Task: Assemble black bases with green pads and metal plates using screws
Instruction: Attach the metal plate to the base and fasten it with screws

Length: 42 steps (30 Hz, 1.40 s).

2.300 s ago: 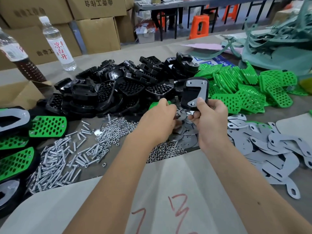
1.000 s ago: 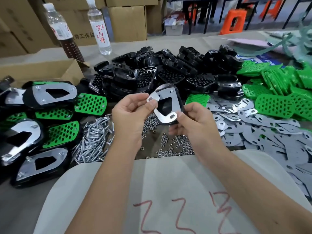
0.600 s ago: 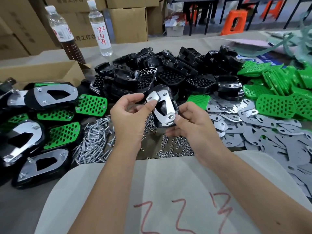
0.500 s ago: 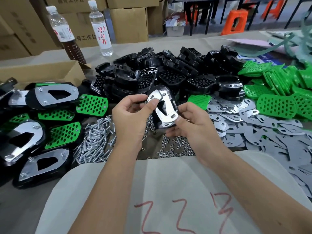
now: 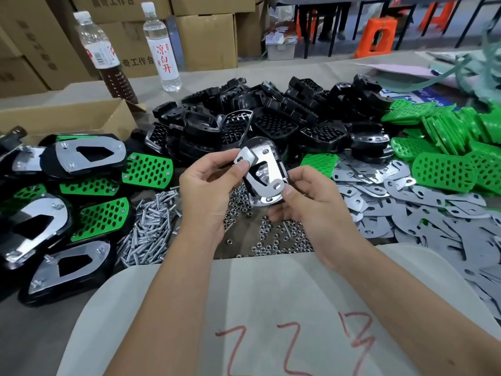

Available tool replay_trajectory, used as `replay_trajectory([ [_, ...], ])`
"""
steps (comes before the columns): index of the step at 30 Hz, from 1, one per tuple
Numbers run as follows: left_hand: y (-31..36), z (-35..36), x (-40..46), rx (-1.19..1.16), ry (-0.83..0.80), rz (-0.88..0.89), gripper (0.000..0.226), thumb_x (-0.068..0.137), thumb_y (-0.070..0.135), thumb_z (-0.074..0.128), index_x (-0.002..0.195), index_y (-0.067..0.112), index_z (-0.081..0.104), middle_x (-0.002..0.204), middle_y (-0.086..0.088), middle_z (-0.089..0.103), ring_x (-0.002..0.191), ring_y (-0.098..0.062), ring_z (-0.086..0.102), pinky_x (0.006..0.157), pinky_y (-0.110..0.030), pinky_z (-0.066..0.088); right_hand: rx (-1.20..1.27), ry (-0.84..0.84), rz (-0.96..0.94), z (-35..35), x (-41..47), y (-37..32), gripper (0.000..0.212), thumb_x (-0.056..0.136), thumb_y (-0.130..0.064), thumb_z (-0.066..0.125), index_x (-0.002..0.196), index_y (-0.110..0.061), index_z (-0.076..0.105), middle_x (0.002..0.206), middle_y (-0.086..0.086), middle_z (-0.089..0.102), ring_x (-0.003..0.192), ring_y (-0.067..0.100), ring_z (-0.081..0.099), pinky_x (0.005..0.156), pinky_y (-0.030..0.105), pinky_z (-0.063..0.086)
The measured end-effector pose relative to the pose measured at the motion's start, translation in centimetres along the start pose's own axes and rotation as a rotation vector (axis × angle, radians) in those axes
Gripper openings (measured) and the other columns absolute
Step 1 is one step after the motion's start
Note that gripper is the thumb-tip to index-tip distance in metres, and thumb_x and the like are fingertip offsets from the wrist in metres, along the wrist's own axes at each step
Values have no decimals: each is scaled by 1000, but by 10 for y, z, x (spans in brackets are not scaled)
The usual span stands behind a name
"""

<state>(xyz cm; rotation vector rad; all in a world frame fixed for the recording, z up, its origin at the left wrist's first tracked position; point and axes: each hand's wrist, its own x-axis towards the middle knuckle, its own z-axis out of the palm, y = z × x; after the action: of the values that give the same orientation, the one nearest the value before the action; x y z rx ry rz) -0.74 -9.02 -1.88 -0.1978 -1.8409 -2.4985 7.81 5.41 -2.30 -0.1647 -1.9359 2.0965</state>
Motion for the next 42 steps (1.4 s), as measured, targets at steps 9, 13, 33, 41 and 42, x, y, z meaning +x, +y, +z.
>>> replay_trajectory([
  [9,4,-3,3,-14,-61,-44,31,89,-10,68,91,17,82,91,-4,78,79,-15,64,73,-24,55,36,-65,13,-3,0,-2,14,106,2,50,103,-2,63,96,11,77,73,22,73,72,36,61],
  [13,3,-3,5,-29,0,-75,31,96,-2,63,81,19,82,90,-5,79,88,-21,65,81,-32,55,43,-85,21,-4,0,-3,12,106,1,50,108,0,62,106,16,75,79,29,73,78,39,61],
  [33,13,-14,12,-109,8,24,27,100,7,65,80,22,75,78,-3,68,66,-16,61,59,-28,52,19,-22,16,-3,1,2,10,105,-2,54,105,-3,64,98,9,77,77,29,77,84,47,63],
  [41,5,-9,10,137,-50,231,15,93,3,74,89,16,79,75,-1,75,60,-12,62,52,-22,50,68,-21,21,-3,2,2,12,105,1,52,105,-1,64,97,12,77,81,32,77,81,42,63],
  [42,3,-9,10,164,-52,266,13,92,4,75,90,16,79,73,-1,74,59,-12,62,53,-22,51,75,-24,20,-3,2,1,12,105,1,52,105,-1,64,96,12,77,81,31,77,80,42,63],
])
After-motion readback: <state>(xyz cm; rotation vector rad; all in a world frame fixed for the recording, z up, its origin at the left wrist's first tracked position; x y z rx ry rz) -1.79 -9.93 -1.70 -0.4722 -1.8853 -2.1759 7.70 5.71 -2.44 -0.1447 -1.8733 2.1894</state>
